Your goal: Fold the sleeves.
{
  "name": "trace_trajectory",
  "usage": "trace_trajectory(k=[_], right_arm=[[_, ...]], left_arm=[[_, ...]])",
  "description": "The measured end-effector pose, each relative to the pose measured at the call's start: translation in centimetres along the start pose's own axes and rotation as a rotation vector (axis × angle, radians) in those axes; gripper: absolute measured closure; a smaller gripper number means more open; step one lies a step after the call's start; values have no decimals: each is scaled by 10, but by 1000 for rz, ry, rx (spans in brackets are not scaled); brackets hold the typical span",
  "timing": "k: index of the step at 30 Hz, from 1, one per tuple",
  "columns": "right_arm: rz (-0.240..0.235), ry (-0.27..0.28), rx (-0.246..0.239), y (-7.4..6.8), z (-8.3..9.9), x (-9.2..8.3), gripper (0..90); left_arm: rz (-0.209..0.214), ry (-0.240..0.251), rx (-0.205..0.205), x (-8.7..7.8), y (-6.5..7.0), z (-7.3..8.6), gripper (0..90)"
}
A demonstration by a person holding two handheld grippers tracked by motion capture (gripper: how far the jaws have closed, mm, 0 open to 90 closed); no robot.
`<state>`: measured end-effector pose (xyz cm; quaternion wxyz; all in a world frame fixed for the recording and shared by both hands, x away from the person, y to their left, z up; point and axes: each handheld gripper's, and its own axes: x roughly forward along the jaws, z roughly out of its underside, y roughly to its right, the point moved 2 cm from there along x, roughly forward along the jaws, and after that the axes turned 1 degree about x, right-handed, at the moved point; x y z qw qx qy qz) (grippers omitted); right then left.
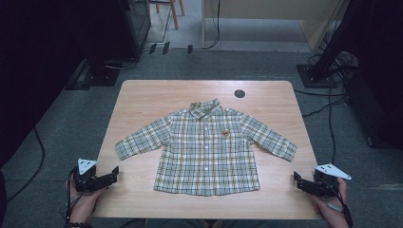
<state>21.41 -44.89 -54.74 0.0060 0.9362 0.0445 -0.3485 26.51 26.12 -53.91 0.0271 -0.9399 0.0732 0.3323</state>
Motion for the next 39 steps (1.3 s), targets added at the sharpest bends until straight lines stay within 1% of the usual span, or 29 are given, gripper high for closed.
trace_trajectory(k=[2,5,7,9,11,14,24,28,33,36,39], right_arm=[[2,0,-2,0,0,0,153],[1,0,-1,0,0,0,153],[1,0,-2,0,0,0,152],[0,0,-2,0,0,0,152],[-1,1,-1,0,0,0,152],[-1,0,-1,0,0,0,152],[-2,-1,1,0,0,0,152],[-3,-1,0,0,0,0,152],[-5,-1,0,0,0,0,151],[-5,-1,0,0,0,0,151],[-4,-1,0,0,0,0,152]], left_arm=[[-5,-1,9,0,1,0,40],[-9,11,25,0,4,0,39],[-25,11,37,0,6,-1,39],[-25,16,40,0,7,-4,39],[-5,32,15,-1,7,-7,39],[5,47,7,-2,9,-13,39],[37,80,49,4,20,-37,40],[47,84,49,10,23,-46,40],[57,82,30,19,25,-54,40],[46,86,17,26,23,-57,41],[50,83,-21,33,21,-59,41]])
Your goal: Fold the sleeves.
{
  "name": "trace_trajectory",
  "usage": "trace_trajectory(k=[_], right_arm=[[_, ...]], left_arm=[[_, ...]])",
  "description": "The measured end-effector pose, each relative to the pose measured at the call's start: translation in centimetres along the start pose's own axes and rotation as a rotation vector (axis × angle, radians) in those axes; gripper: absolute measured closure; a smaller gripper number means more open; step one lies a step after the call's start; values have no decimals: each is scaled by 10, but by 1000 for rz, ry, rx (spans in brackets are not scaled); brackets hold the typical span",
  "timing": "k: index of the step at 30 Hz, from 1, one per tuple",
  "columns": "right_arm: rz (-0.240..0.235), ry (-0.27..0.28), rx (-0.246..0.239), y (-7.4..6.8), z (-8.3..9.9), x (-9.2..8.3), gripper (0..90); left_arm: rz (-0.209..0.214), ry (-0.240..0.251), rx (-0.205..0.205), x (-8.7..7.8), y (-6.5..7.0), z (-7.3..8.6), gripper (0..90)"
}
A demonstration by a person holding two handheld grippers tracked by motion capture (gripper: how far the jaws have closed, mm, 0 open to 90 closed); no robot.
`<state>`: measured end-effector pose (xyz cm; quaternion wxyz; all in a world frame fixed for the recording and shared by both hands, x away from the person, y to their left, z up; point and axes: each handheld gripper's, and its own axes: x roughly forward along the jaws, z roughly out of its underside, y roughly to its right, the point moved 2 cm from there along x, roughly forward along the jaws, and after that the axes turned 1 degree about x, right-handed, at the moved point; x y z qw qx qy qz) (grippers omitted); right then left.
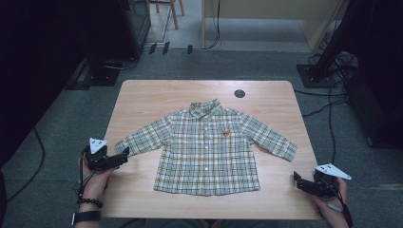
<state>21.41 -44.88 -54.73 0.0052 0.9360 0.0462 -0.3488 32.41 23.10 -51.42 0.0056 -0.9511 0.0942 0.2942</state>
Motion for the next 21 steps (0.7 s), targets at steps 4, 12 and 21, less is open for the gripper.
trace_trajectory(k=[4,12,21], right_arm=[[-1,1,1,0,0,0,152],[-9,3,-1,0,0,0,152],[-16,3,-3,0,0,-1,151]], left_arm=[[-11,-22,-48,9,-6,-1,58],[-1,-81,-122,23,-13,-3,235],[-76,-119,-124,36,-6,-4,325]])
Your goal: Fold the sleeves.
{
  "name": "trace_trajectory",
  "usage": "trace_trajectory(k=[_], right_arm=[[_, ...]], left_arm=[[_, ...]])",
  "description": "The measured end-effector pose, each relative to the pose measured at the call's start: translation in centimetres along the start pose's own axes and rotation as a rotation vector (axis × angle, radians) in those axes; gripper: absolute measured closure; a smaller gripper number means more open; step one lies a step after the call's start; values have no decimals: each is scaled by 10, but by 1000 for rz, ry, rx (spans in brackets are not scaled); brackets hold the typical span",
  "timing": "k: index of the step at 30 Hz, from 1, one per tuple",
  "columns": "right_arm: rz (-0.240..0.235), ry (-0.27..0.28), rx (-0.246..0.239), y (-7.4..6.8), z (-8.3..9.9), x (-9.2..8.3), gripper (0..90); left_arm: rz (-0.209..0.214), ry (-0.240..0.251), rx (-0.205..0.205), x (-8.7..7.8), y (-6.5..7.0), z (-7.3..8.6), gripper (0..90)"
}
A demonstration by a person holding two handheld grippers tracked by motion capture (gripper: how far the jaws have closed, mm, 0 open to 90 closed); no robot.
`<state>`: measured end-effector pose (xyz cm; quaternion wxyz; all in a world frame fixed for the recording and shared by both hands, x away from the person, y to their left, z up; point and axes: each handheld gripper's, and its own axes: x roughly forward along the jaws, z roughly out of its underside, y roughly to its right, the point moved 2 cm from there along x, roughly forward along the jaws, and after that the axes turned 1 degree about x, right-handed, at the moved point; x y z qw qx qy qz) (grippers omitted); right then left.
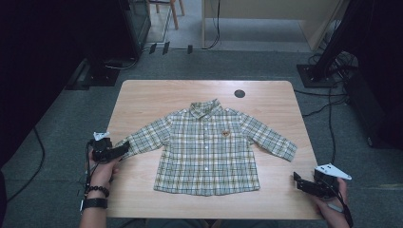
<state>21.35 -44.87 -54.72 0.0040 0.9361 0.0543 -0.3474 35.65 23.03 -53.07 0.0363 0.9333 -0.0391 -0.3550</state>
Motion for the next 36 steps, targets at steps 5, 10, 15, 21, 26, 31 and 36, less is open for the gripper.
trace_trajectory(k=[5,10,15,21,26,31,36], right_arm=[[0,-1,0,0,0,0,151],[1,-1,0,0,0,0,151],[-1,-1,0,0,0,0,151],[-3,-1,-1,0,0,0,152],[-2,-2,-1,0,0,0,152],[-3,-2,-1,0,0,0,151],[-6,-2,0,0,0,0,152]], left_arm=[[5,16,37,1,8,1,538],[38,48,-63,-1,4,-4,771],[51,107,-96,-11,3,-16,822],[116,180,-21,-27,24,-36,824],[209,217,35,-35,53,-45,822],[311,212,86,-38,84,-47,820],[383,207,145,-42,110,-43,819]])
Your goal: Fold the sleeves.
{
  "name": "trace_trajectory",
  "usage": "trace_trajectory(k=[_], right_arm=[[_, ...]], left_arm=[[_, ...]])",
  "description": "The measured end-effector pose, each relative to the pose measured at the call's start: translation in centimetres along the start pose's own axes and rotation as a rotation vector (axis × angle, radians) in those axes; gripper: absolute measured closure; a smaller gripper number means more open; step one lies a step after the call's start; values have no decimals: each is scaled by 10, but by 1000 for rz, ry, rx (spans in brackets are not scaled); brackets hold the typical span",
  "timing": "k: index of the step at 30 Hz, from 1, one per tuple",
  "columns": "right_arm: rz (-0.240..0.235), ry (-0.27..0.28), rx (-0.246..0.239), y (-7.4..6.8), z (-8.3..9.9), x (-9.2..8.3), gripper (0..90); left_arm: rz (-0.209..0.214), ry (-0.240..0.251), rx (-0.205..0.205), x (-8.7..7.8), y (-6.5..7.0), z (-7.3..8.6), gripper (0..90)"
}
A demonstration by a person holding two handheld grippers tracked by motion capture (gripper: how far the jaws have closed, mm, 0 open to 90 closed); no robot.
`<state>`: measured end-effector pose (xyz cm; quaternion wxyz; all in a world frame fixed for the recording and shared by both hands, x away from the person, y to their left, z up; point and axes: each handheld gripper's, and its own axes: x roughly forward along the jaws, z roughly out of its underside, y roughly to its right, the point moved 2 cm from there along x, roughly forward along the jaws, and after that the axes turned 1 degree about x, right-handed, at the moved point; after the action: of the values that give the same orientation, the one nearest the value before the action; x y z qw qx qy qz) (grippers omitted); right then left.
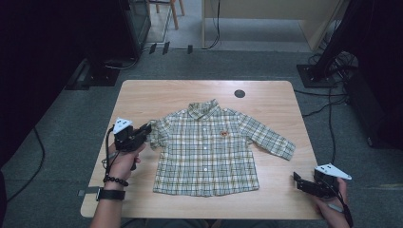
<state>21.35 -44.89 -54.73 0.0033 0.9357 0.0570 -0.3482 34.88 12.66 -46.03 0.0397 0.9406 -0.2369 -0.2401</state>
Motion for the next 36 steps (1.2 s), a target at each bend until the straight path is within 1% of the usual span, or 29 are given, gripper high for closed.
trace_trajectory(k=[1,6,10,12,13,16,18,19,20,22,23,24,25,26,27,28,30,31,33,36], right_arm=[[0,0,0,0,0,0,151],[-3,1,2,0,0,0,151],[-4,1,1,0,0,0,152],[-5,1,1,0,0,0,151],[-5,1,1,0,0,0,151],[-4,0,0,0,0,0,152],[-4,1,0,0,0,0,151],[-5,1,0,0,0,0,151],[-5,1,0,0,0,0,151],[-5,1,-1,0,0,0,152],[-5,0,-1,0,0,0,152],[-5,0,-1,0,0,0,152],[-5,1,-1,0,0,0,151],[-5,1,-1,0,0,0,151],[-5,0,-1,0,0,0,152],[-5,0,-1,0,0,0,152],[-4,-1,-2,0,0,0,152],[-3,-1,-1,0,0,0,151],[-3,-1,-2,0,0,0,151],[-4,0,-1,0,0,0,152]], left_arm=[[10,-6,11,1,4,1,818],[61,-28,36,7,20,5,816],[109,-50,94,11,35,10,815],[113,-60,126,13,41,12,811],[116,-66,136,15,43,13,810],[132,-90,138,18,46,16,809],[175,-112,140,19,47,18,797],[204,-124,147,19,48,19,790],[238,-140,156,19,50,21,764],[325,-158,168,17,52,23,633],[347,-159,175,16,53,23,562],[346,-154,178,16,53,24,496],[332,-153,175,17,53,24,451],[316,-153,167,19,50,23,415],[316,-153,167,19,50,23,408],[271,-153,141,24,44,22,406],[219,-167,128,32,37,24,405],[194,-181,123,38,34,26,405],[139,-231,123,48,30,32,405],[77,-300,137,60,28,44,397]])
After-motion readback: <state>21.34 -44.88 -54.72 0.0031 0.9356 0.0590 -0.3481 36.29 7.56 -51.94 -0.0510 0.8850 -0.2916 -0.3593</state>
